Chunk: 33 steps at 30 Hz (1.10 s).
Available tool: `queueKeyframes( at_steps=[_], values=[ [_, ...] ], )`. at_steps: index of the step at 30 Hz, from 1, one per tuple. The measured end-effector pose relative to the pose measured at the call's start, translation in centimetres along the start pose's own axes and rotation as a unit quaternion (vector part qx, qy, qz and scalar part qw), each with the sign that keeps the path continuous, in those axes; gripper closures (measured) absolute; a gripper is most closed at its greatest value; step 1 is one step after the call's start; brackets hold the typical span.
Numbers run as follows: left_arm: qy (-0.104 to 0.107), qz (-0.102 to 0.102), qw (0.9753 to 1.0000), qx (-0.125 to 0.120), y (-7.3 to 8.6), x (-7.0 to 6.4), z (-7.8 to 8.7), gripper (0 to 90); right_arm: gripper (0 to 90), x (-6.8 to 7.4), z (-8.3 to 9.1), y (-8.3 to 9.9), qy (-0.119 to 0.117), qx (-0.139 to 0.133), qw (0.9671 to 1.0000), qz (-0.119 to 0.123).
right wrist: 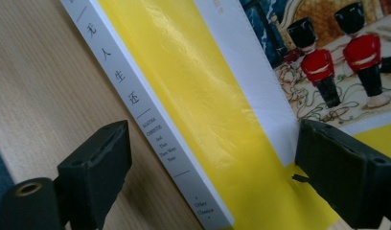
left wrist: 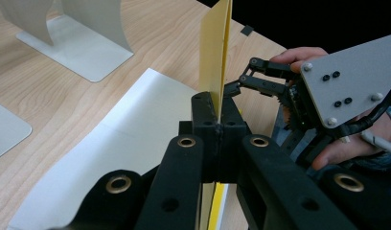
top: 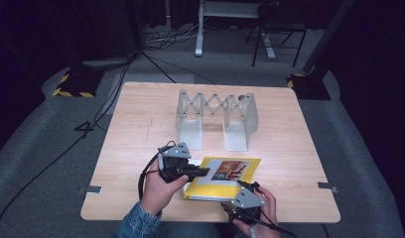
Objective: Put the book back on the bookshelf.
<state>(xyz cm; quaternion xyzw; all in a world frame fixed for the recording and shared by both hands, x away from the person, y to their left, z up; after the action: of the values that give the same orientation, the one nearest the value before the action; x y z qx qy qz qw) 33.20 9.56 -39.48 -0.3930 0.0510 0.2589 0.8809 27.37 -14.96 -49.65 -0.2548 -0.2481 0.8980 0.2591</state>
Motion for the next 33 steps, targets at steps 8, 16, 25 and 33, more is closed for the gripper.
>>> queueKeyframes(
  at_steps=[8, 16, 25, 33],
  values=[
    [0.004, 0.0, 1.0, 0.0, 0.1, -0.3, -0.1, 89.2, 12.9, 0.3, -0.8, -0.3, 0.047, -0.002, 0.9987, 0.017],
    [0.011, 0.0, 0.9999, 0.005, 0.1, -0.3, -0.3, 89.2, 13.0, 0.3, -1.5, -0.4, 0.08, -0.002, 0.9965, 0.021],
    [0.009, 0.009, 0.9999, 0.011, 0.3, 0.1, -0.6, 89.1, 48.3, 0.6, -1.5, -0.6, 0.105, 0.017, 0.9906, 0.086],
    [-0.005, 0.018, 0.9998, -0.009, 0.6, 0.5, 0.0, 86.0, 64.6, 1.3, -0.6, -1.0, 0.123, 0.019, 0.9808, 0.15]
  ],
)
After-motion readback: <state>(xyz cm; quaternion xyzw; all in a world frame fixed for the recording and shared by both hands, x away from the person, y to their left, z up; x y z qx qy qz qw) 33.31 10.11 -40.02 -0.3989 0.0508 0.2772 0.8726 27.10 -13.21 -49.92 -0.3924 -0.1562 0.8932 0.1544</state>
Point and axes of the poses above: each handheld gripper's, and its own axes: z roughly backward along the jaws, y roughly out of its underside, x roughly to its left, the point moved 1 cm from there along -z, roughly forward along the jaws, and after that the axes turned 12 degrees about x, right-handed, at the moved point
